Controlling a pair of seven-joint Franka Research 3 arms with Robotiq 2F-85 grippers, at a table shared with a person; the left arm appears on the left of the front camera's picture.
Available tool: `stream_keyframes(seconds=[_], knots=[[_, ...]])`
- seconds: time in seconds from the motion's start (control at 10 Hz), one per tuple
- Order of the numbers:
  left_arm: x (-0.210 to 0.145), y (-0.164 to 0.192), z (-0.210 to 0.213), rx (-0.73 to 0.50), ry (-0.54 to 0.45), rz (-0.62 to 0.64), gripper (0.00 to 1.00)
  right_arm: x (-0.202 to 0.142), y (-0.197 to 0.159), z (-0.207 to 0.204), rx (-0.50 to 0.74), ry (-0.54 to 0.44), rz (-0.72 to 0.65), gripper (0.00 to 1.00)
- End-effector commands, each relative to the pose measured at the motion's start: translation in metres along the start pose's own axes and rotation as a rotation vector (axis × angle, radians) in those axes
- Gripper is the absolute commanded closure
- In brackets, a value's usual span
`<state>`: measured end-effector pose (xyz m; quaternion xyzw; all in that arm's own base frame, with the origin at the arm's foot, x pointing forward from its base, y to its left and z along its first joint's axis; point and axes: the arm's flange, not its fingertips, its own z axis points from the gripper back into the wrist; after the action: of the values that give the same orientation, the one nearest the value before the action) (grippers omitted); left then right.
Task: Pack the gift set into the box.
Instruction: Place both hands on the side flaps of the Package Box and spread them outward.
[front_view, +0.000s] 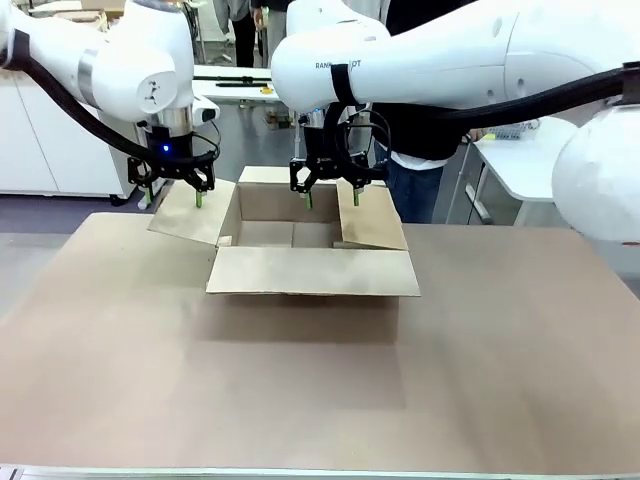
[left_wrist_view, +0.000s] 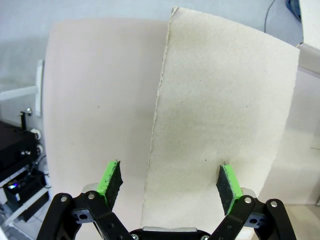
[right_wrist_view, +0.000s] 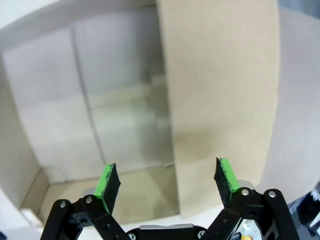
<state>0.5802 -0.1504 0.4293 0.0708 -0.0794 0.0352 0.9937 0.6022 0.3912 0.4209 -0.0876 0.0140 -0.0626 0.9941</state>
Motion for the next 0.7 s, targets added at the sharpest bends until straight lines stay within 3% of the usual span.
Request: stream_keyframes(seconds=[0.0, 0.4, 0.6], knots=[[0.0, 0.002, 0.0, 0.018, -0.013, 0.006, 0.0, 0.006, 0.004, -0.011, -0.064, -0.052, -0.071, 0.0], [0.0, 0.002, 0.0, 0.018, -0.013, 0.006, 0.0, 0.005, 0.005, -0.03, -0.177, -0.148, -0.083, 0.0], [0.0, 0.002, 0.0, 0.018, -0.013, 0.006, 0.0, -0.002, -0.008, -0.027, -0.229, -0.116, -0.071, 0.0]])
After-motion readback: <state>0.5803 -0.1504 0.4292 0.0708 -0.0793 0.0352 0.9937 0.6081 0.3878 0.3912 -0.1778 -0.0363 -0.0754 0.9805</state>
